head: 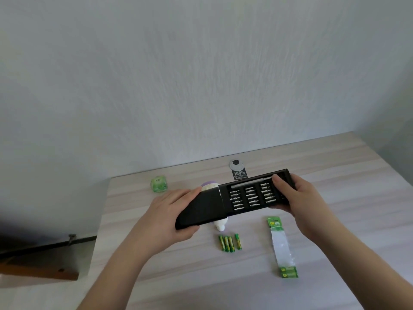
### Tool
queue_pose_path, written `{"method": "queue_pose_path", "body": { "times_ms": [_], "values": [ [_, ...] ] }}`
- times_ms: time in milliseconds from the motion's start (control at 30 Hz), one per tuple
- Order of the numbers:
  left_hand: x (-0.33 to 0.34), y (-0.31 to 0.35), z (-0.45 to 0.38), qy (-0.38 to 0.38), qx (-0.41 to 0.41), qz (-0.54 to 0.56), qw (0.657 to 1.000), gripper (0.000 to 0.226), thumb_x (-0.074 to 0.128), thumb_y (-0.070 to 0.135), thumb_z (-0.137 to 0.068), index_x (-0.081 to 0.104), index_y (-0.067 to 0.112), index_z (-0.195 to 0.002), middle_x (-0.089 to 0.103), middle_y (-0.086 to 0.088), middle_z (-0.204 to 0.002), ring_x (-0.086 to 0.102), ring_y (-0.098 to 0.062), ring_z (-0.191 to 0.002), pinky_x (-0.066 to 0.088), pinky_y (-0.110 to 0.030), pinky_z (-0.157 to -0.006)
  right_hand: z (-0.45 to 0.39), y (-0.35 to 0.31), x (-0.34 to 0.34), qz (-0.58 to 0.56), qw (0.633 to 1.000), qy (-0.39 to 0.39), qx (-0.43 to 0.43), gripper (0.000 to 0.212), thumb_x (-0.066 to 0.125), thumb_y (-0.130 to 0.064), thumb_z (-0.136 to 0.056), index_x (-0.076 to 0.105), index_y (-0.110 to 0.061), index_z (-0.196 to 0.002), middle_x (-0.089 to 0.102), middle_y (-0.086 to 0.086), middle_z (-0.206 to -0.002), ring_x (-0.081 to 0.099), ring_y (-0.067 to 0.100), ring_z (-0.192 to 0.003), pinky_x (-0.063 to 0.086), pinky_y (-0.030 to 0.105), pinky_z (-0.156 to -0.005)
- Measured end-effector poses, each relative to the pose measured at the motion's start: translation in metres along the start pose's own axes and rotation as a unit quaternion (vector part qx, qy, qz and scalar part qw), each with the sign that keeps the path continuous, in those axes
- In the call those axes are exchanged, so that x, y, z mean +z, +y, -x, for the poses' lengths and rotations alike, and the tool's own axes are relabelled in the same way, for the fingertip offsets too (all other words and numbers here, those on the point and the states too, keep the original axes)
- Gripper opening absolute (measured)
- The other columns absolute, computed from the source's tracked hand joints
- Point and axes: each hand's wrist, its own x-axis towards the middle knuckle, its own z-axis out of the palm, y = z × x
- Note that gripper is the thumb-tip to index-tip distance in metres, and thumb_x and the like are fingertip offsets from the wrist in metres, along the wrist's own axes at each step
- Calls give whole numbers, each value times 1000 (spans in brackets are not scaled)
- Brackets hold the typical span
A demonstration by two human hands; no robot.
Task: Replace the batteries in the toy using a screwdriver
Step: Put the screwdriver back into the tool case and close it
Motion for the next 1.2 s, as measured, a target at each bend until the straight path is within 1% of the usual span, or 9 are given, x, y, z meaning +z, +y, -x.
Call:
{"method": "queue_pose_path", "body": {
  "times_ms": [67,200,333,467,633,833,967,1067,1200],
  "values": [
    [-5,2,0,-5,0,6,1000,76,59,53,-75,33,37,-145,50,17,-134,44,-2,-118,28,-14,-96,2,-4,1,1,1000,-6,-2,18,55,-21,-96,67,-9,-102,73,9,-91,71,19,-83,58,26,-66],
    [-13,2,-1,-7,2,16,1000,77,61,51,-75,37,33,-146,51,15,-134,44,-1,-114,34,-18,-95,3,-10,4,1,1000,-18,-2,20,54,-22,-97,66,-9,-106,73,9,-95,71,20,-86,58,26,-68],
    [-18,0,-1,-10,4,5,1000,78,71,43,-75,40,29,-145,51,13,-133,43,0,-114,35,-19,-94,5,-11,7,9,1000,-19,-8,20,54,-22,-97,66,-9,-106,73,10,-97,71,20,-88,58,28,-70],
    [-19,0,-1,-19,2,20,1000,77,69,44,-75,39,31,-145,50,16,-134,42,4,-114,38,-20,-95,7,-10,8,13,1000,-14,-9,19,54,-21,-97,66,-9,-105,73,9,-95,71,20,-86,58,26,-68],
    [-17,2,-1,-23,-6,37,999,79,75,37,-76,38,32,-145,49,17,-133,41,5,-114,35,-16,-96,11,-9,6,3,1000,-7,-7,19,53,-21,-97,66,-9,-104,73,9,-95,71,20,-86,58,26,-67],
    [-16,5,-2,-25,-19,58,998,80,73,41,-78,32,37,-147,45,21,-134,41,2,-116,36,-19,-99,12,-5,8,-35,999,0,24,23,53,-24,-97,65,-6,-106,72,11,-99,70,19,-87,58,27,-67],
    [-16,4,-4,-27,-10,26,999,79,68,47,-78,31,35,-148,45,19,-135,42,-1,-116,41,-25,-98,13,-3,8,-15,1000,6,7,23,53,-23,-97,63,-6,-108,71,12,-102,70,22,-91,59,28,-69],
    [-16,4,-4,-22,-3,14,1000,79,57,56,-75,33,34,-147,47,17,-135,45,-4,-115,43,-28,-96,14,-3,7,-6,1000,12,-1,22,53,-23,-97,64,-7,-107,72,12,-101,71,23,-90,59,29,-69],
    [-16,5,-4,-15,5,-3,1000,78,57,55,-75,34,32,-147,49,15,-134,47,-6,-114,43,-27,-94,15,-4,6,2,1000,16,-10,20,54,-22,-97,65,-8,-104,72,11,-98,71,22,-88,59,28,-68]
  ]
}}
